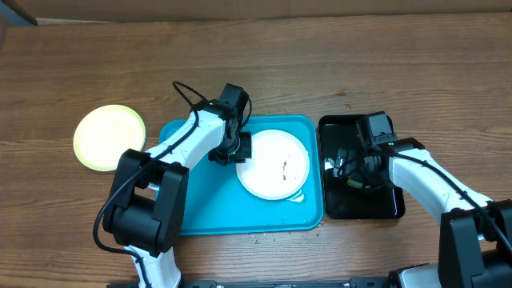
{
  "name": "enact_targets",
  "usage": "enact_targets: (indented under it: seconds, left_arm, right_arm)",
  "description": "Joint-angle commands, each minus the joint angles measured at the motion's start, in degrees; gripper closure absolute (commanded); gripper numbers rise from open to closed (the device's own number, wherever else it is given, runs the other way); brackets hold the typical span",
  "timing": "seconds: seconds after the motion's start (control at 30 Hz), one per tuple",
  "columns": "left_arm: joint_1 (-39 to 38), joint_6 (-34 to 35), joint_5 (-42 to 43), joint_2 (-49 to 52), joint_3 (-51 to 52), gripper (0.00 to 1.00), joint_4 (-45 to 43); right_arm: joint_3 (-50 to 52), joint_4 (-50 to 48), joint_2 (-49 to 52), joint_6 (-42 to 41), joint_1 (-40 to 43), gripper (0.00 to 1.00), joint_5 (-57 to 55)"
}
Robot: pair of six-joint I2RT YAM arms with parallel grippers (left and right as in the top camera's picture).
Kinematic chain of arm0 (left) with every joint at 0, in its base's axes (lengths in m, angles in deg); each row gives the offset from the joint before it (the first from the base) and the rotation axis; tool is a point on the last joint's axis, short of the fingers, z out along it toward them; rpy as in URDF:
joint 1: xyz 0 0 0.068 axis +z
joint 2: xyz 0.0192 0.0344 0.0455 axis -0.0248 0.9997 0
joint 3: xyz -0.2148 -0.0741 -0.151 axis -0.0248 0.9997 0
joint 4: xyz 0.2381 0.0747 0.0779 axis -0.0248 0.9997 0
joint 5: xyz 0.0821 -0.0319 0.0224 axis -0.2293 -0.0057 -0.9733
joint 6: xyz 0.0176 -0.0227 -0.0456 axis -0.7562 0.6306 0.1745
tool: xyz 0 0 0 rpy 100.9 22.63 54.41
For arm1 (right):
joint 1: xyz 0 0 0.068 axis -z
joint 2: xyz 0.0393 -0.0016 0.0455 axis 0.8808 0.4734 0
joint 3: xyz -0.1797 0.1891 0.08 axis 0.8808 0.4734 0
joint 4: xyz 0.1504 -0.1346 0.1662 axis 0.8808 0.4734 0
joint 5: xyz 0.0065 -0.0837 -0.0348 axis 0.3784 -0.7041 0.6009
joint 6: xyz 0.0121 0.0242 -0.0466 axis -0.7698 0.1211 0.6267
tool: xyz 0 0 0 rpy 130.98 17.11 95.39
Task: Clean dirty plates on tray and stack at the side
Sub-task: 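Clamp the white plate's rim on the tray with the left gripper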
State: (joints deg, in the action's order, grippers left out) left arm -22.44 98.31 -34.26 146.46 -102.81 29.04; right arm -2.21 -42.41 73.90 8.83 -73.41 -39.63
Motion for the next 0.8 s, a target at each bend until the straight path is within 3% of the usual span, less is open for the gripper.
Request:
enact_targets:
  seconds: [0.0, 0.3, 0.77]
  left_arm:
    - [-0.24, 4.24, -5.62, 0.94, 0.55, 0.85, 0.33]
    - [-0.39, 14.29, -6.23, 0.94, 5.7, 0.96, 0.39]
    - [-0.44, 14.67, -4.04, 0.94, 11.02, 0.95, -0.9]
  right_arm:
    - [0.09, -0.37, -1.62, -0.04, 0.07, 0.0, 0.33]
    - [0.09, -0.37, -1.62, -0.04, 0.07, 0.0, 0.33]
    - [0.09, -0.37, -1.62, -0.04, 0.07, 0.0, 0.33]
